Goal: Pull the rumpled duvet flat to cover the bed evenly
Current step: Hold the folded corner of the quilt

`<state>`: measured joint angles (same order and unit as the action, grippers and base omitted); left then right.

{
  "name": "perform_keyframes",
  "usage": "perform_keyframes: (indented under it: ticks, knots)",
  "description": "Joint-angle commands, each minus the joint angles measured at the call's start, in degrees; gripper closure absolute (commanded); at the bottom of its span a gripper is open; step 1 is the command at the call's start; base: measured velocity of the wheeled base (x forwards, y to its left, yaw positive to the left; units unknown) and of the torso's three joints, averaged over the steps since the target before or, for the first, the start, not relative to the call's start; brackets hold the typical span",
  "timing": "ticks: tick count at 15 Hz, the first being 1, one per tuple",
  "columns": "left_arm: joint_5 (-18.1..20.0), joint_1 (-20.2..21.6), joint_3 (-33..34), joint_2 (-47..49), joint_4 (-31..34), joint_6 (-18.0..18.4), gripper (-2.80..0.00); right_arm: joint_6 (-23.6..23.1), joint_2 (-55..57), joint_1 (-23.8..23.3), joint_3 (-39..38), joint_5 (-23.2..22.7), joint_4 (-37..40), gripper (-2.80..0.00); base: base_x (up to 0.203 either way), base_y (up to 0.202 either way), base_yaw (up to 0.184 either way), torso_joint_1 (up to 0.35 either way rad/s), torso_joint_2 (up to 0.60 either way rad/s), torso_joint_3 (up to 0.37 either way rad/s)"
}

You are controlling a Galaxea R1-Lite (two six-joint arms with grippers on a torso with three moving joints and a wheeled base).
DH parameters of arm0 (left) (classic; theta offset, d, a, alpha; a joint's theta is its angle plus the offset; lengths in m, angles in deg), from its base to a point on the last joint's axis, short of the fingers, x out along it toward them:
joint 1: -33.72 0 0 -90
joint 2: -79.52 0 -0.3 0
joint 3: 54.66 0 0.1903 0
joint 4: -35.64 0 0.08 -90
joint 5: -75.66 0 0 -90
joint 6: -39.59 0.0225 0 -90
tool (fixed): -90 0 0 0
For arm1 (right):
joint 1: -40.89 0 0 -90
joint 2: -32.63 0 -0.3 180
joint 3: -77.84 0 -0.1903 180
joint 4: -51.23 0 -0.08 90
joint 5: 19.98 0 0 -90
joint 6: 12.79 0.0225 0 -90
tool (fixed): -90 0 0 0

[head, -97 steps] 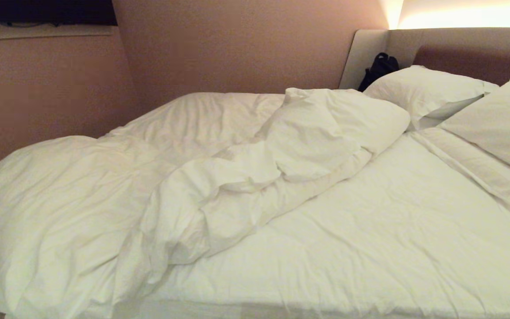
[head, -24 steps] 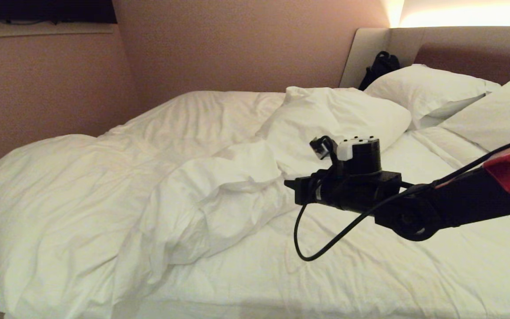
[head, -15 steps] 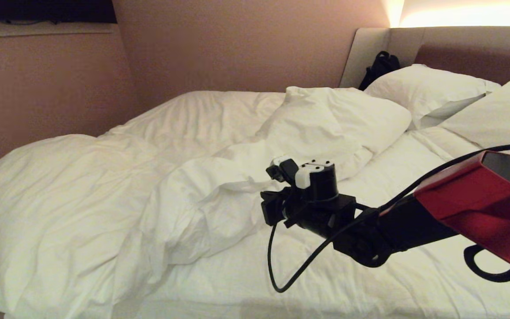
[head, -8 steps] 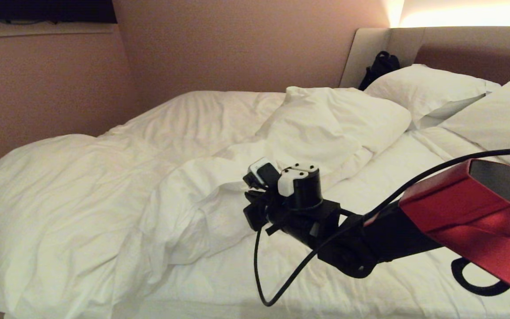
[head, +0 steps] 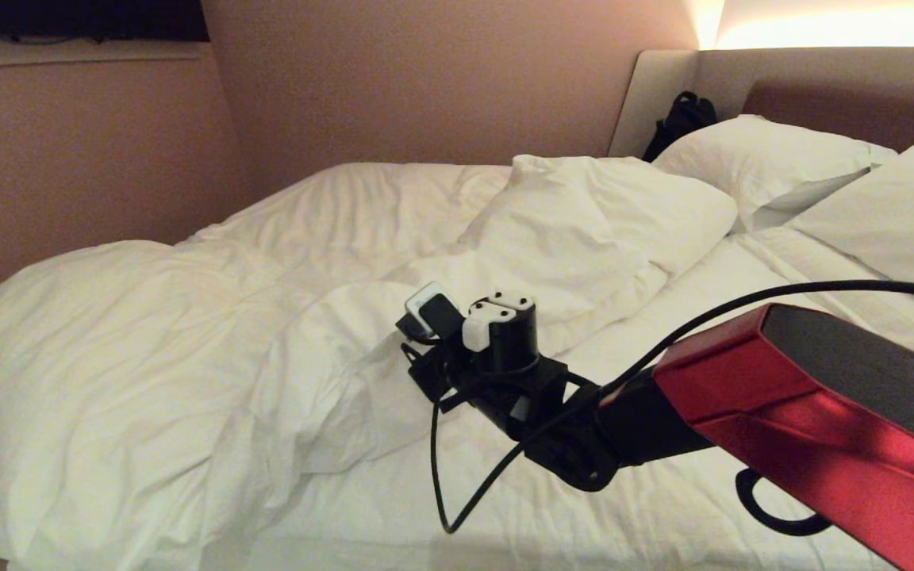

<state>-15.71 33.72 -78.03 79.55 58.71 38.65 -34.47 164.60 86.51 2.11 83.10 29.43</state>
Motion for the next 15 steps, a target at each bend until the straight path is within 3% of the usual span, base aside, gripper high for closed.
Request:
perform_keyframes:
  ticks: [1, 6, 15]
  knots:
    - [-0.04, 0.00, 0.00, -0.02, -0.05, -0.03, 0.00, -3.50, 3.10, -0.12, 2.75, 0.46, -0.73, -2.80, 0.000, 0.000, 0.000, 0.000, 0.00, 0.000]
    - [-0.04, 0.00, 0.00, -0.02, -0.05, -0.03, 0.00, -6.70, 7.47, -2.32, 11.79, 2.10, 0.10, -2.80, 0.000, 0.000, 0.000, 0.000, 0.00, 0.000]
    - [-0.04, 0.00, 0.00, -0.02, -0.05, -0.03, 0.00, -7.36, 17.13, -6.12, 26.65, 2.56, 5.03, -2.80, 0.000, 0.000, 0.000, 0.000, 0.00, 0.000]
